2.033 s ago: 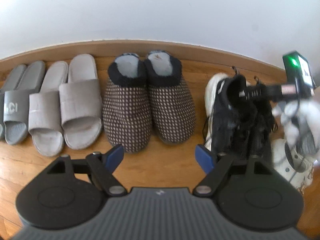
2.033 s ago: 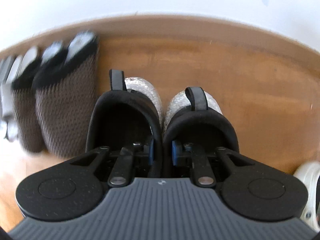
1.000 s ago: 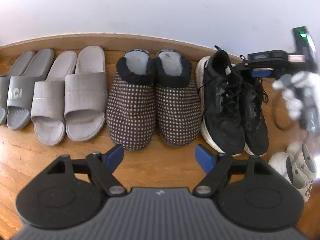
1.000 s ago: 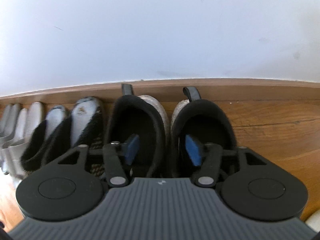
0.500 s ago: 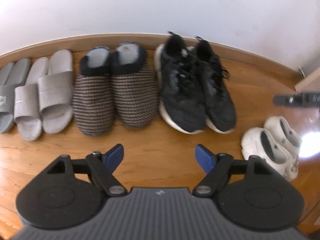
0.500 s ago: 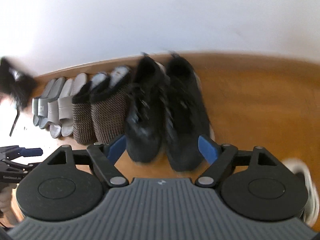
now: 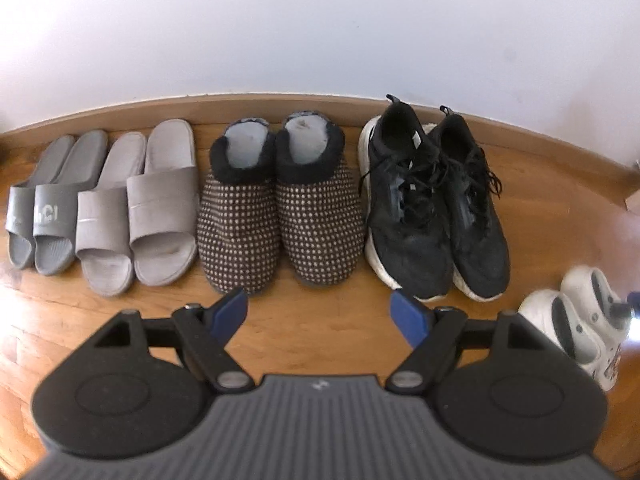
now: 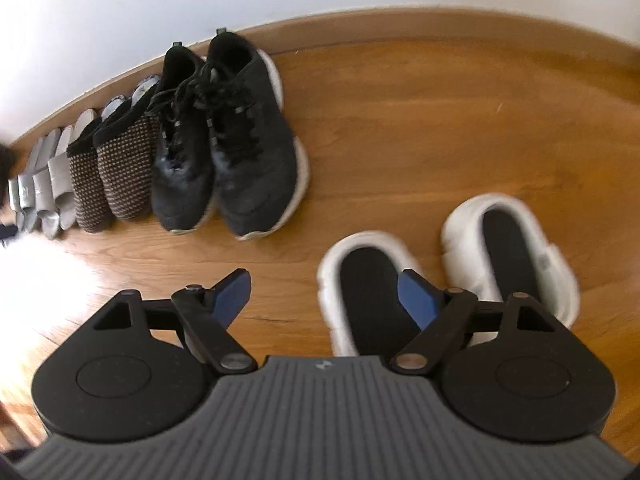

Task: Organize scattered shoes
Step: 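Grasp both white clogs together by their heels with the right tool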

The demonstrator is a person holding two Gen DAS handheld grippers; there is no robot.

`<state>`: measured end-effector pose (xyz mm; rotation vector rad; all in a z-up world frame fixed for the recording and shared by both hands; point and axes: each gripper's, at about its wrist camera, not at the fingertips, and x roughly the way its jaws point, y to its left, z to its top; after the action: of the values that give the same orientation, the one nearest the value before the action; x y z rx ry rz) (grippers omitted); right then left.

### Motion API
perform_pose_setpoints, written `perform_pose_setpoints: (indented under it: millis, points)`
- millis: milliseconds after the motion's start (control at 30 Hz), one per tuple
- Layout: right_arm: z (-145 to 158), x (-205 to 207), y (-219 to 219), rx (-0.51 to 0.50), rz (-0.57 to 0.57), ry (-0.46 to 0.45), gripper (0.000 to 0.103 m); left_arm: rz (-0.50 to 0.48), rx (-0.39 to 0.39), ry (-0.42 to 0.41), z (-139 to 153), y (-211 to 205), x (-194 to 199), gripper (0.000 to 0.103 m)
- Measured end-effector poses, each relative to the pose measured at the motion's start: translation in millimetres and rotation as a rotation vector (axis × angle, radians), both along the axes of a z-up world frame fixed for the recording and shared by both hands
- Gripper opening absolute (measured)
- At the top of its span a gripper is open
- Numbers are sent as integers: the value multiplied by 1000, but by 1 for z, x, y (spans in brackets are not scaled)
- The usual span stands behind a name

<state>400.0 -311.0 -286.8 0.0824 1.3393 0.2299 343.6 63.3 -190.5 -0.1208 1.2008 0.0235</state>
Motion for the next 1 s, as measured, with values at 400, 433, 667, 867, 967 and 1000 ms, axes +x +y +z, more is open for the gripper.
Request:
perform_pose_setpoints:
  millis: [400, 433, 667, 867, 967, 1000]
  points:
    - [-64, -5, -41, -164, 166, 53, 83, -107, -91, 68, -31, -61, -4, 77]
    - [-71, -3, -42, -162, 178, 77, 84, -113, -93, 73, -33, -64, -5, 77]
    - [-115, 2, -44, -194, 147, 211, 54, -143, -106, 94, -40, -77, -12, 77]
    - [-110, -3, -29, -253, 141, 189, 24, -131, -113, 94, -40, -77, -13, 77]
    - [-111, -1, -24, -250, 144, 180, 24, -126, -110, 96, -41, -76, -14, 77]
    - [-110, 2, -25, -247, 133, 176, 24, -124, -110, 98, -41, -75, -14, 77]
